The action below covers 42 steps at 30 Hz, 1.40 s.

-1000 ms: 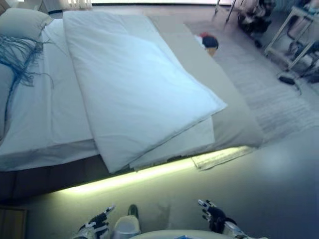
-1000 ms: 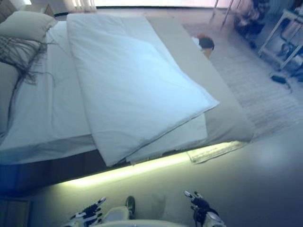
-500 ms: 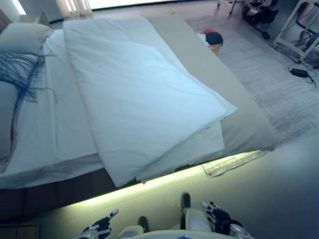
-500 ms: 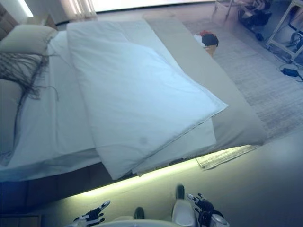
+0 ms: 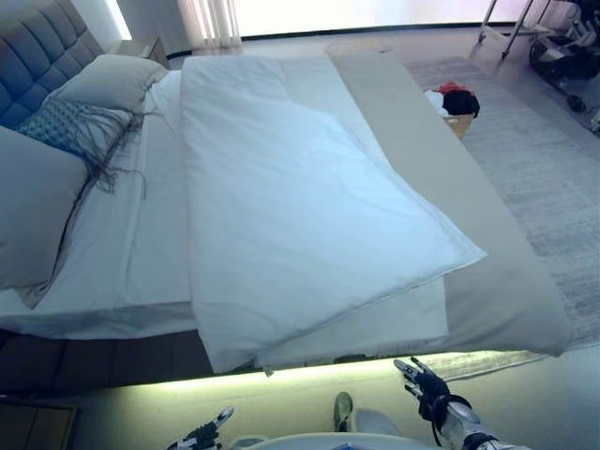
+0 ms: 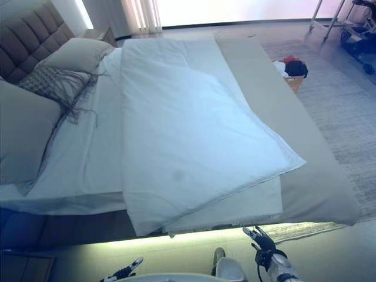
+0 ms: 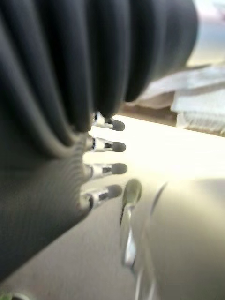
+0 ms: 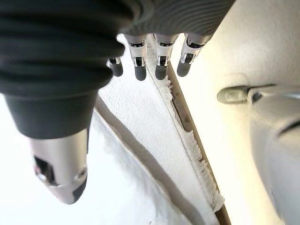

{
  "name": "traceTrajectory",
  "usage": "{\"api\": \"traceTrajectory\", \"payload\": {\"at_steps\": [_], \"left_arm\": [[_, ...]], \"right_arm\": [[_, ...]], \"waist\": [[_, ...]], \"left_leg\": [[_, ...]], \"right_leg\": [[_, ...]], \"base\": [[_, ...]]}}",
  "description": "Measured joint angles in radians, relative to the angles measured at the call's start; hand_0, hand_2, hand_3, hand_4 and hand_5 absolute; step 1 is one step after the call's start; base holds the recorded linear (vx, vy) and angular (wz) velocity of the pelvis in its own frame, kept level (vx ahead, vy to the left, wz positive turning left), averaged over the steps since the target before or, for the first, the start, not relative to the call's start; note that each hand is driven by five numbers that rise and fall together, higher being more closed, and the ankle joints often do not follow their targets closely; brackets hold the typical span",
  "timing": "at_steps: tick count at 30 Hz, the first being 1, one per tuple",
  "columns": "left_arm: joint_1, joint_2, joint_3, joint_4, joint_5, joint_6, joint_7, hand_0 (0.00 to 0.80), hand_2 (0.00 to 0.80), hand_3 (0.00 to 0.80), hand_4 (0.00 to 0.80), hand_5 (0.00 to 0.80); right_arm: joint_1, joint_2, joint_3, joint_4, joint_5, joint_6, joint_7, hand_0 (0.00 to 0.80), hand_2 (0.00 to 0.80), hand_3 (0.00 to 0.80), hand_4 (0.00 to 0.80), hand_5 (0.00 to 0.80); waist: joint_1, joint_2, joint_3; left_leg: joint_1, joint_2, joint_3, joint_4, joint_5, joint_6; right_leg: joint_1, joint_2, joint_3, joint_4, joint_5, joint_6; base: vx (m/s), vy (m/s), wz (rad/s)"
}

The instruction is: Make the bed neatly

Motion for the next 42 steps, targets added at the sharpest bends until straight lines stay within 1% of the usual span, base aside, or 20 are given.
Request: {"api": "traceTrajectory", "payload": {"at_steps": [1,2,3,4,5,7,8,9,10,12,13,17,19,22,24,28,30,35,39,42], "left_arm": [[0.001,-0.001,-0.001,0.004,0.000,-0.004,0.000,0.000,0.000,0.000,0.000,0.000],[-0.012,-0.009,0.000,0.006,-0.002,-0.005,-0.001,0.000,0.000,0.000,0.000,0.000],[-0.003,-0.009,0.000,0.001,-0.001,-0.006,0.000,0.000,0.000,0.000,0.000,0.000],[0.002,-0.013,-0.001,0.007,-0.001,-0.006,0.003,0.000,0.000,0.000,0.000,0.000],[-0.007,-0.016,-0.005,0.012,-0.001,-0.008,0.007,0.000,0.000,0.000,0.000,0.000],[-0.006,-0.019,-0.005,0.018,0.002,-0.007,0.013,0.000,0.000,0.000,0.000,0.000],[-0.010,-0.023,-0.005,0.020,0.003,-0.007,0.014,0.000,0.000,0.000,0.000,0.000],[-0.018,-0.026,-0.005,0.020,0.016,-0.009,0.014,0.000,0.000,0.000,0.000,0.000],[-0.017,-0.015,-0.005,0.019,0.023,-0.014,0.014,0.000,0.000,0.000,0.000,0.000],[-0.020,0.007,-0.005,0.009,0.022,-0.019,0.014,0.000,0.000,0.000,0.000,0.000],[-0.023,0.020,-0.005,0.006,0.021,-0.023,0.014,0.000,0.000,0.000,0.000,0.000],[-0.012,0.047,-0.009,0.006,0.019,-0.027,0.016,0.000,0.000,0.000,0.000,0.000],[-0.006,0.038,-0.016,0.005,0.019,-0.029,0.015,0.000,0.000,0.000,0.000,0.000],[0.014,0.021,-0.017,-0.007,0.021,-0.035,0.011,0.000,0.000,0.000,0.000,0.000],[0.016,0.018,-0.018,-0.021,0.021,-0.042,0.007,0.000,0.000,0.000,0.000,0.000],[0.003,0.019,-0.031,-0.032,0.020,-0.068,-0.016,0.000,0.000,0.000,0.000,0.000],[-0.035,0.030,-0.074,-0.038,0.015,-0.092,-0.037,0.000,0.000,0.000,0.000,0.000],[-0.190,0.045,-0.092,-0.074,-0.171,-0.139,-0.090,0.000,0.000,0.000,0.000,0.000],[-0.252,0.045,-0.092,-0.174,-0.312,-0.159,-0.119,0.000,0.000,0.000,0.000,0.000],[-0.277,0.044,-0.092,-0.232,-0.374,-0.163,-0.118,0.000,0.000,0.000,0.000,0.000]], "right_arm": [[0.002,0.004,0.001,0.000,0.009,0.000,0.010,0.000,0.000,0.000,0.000,0.000],[0.003,0.001,0.002,0.001,0.023,0.001,0.012,0.000,0.000,0.000,0.000,0.000],[0.000,-0.003,0.005,0.000,0.038,0.001,0.016,0.000,0.000,0.000,0.000,0.000],[-0.002,-0.006,0.005,-0.004,0.073,0.001,0.030,0.000,0.000,0.000,0.000,0.000],[-0.001,-0.007,0.006,-0.005,0.106,0.003,0.038,0.000,0.000,0.000,0.000,0.000],[-0.012,-0.007,0.014,-0.010,0.171,0.007,0.054,0.000,0.000,0.000,0.000,0.000],[-0.010,-0.016,0.013,-0.013,0.201,0.007,0.056,0.000,0.000,0.000,0.000,0.000],[-0.006,-0.025,0.004,-0.012,0.242,0.008,0.055,0.000,0.000,0.000,0.000,0.000],[0.005,-0.016,-0.010,-0.012,0.276,0.010,0.055,0.000,0.000,0.000,0.000,0.000],[0.012,-0.008,-0.025,-0.011,0.316,0.019,0.056,0.000,0.000,0.000,0.000,0.000],[0.009,-0.008,-0.044,-0.012,0.351,0.021,0.061,0.000,0.000,0.000,0.000,0.000],[-0.015,0.013,-0.091,-0.012,0.476,0.029,0.085,0.000,0.000,0.000,0.000,0.000],[-0.041,0.017,-0.105,-0.012,0.525,0.038,0.085,0.000,0.000,0.000,0.000,0.000],[-0.051,0.018,-0.111,-0.012,0.571,0.050,0.085,0.000,0.000,0.000,0.000,0.000],[-0.056,0.017,-0.125,-0.012,0.589,0.068,0.084,0.000,0.000,0.000,0.000,0.000],[-0.074,0.007,-0.140,-0.012,0.602,0.110,0.085,0.000,0.000,0.000,0.000,0.000],[-0.121,-0.015,-0.139,-0.011,0.607,0.139,0.085,0.000,0.000,0.000,0.000,0.000],[-0.346,-0.079,-0.139,0.009,0.669,0.165,0.040,0.000,0.000,0.000,0.000,0.000],[-0.448,-0.105,-0.139,0.011,0.702,0.170,-0.008,0.000,0.000,0.000,0.000,0.000],[-0.476,-0.116,-0.139,0.011,0.724,0.173,-0.035,0.000,0.000,0.000,0.000,0.000]], "waist": [[0.007,-0.013,0.000],[0.020,-0.028,0.007],[0.026,-0.021,0.006],[0.017,0.008,0.004],[0.017,0.017,0.005],[0.040,0.013,0.008],[0.039,0.027,0.017],[0.036,0.045,0.026],[0.042,0.030,0.030],[0.042,-0.003,0.032],[0.042,-0.011,0.033],[0.048,-0.012,0.041],[0.049,0.006,0.051],[0.054,0.014,0.050],[0.071,0.009,0.051],[0.078,-0.005,0.059],[0.078,-0.004,0.070],[0.083,0.002,0.210],[0.100,0.015,0.290],[0.100,0.022,0.327]], "left_leg": [[-0.052,-0.010,-0.001,0.117,0.001,-0.001],[-0.116,-0.011,0.006,0.248,-0.006,-0.008],[-0.142,0.009,0.006,0.260,-0.009,-0.009],[-0.170,0.060,0.001,0.227,-0.006,-0.016],[-0.188,0.089,0.007,0.184,-0.005,-0.014],[-0.213,0.112,0.005,0.131,0.001,-0.005],[-0.213,0.114,0.006,0.097,0.004,0.014],[-0.209,0.115,0.002,0.076,0.035,-0.008],[-0.207,0.095,0.018,0.070,0.035,-0.011],[-0.207,0.065,0.051,0.048,0.057,-0.006],[-0.202,0.047,0.062,0.042,0.072,-0.005],[-0.195,0.033,0.054,0.032,0.073,-0.003],[-0.194,0.043,0.052,0.019,0.074,-0.004],[-0.176,0.055,0.048,0.007,0.072,-0.016],[-0.163,0.061,0.047,0.005,0.076,-0.029],[-0.178,0.064,0.029,0.022,0.068,-0.040],[-0.257,0.074,0.021,0.084,0.061,-0.040],[-0.477,0.092,-0.016,0.239,0.054,-0.031],[-0.620,0.088,-0.040,0.328,0.044,-0.030],[-0.705,0.069,-0.056,0.372,0.046,-0.026]], "right_leg": [[0.031,-0.021,-0.003,-0.043,0.003,0.005],[0.061,-0.043,-0.008,-0.074,0.022,-0.008],[0.065,-0.052,-0.027,-0.073,0.045,0.001],[0.066,-0.048,-0.068,-0.069,0.042,0.006],[0.055,-0.048,-0.088,-0.062,0.038,0.011],[0.015,-0.077,-0.098,-0.020,0.035,0.028],[0.013,-0.080,-0.099,-0.004,0.033,0.042],[0.014,-0.087,-0.098,0.019,0.032,0.063],[0.008,-0.119,-0.096,0.028,0.028,0.084],[0.000,-0.169,-0.087,0.054,0.019,0.093],[0.002,-0.189,-0.083,0.053,0.016,0.114],[0.023,-0.191,-0.059,0.037,0.012,0.139],[0.039,-0.177,-0.060,0.018,0.012,0.139],[0.072,-0.157,-0.062,-0.007,0.009,0.136],[0.086,-0.148,-0.063,-0.012,0.005,0.136],[0.083,-0.145,-0.064,0.004,-0.013,0.141],[0.000,-0.146,-0.062,0.072,-0.034,0.138],[-0.244,-0.167,-0.038,0.298,-0.098,0.101],[-0.410,-0.189,-0.013,0.439,-0.129,0.090],[-0.506,-0.211,0.001,0.514,-0.145,0.086]], "base": [[0.066,0.252,-0.10],[0.068,0.283,-0.22],[0.049,0.278,-0.08],[0.032,0.243,0.06],[0.032,0.196,0.00],[0.064,0.163,-0.33],[0.073,0.153,-0.11],[0.077,0.151,0.05],[0.076,0.132,0.14],[0.074,0.078,0.26],[0.074,0.033,0.30],[0.070,-0.021,0.18],[0.118,-0.060,0.08],[0.105,-0.044,0.08],[0.066,-0.034,0.03],[-0.094,-0.058,0.09],[-0.325,-0.072,0.13],[-0.247,-0.013,0.04],[-0.182,0.001,-0.01],[-0.117,-0.015,0.09]]}}
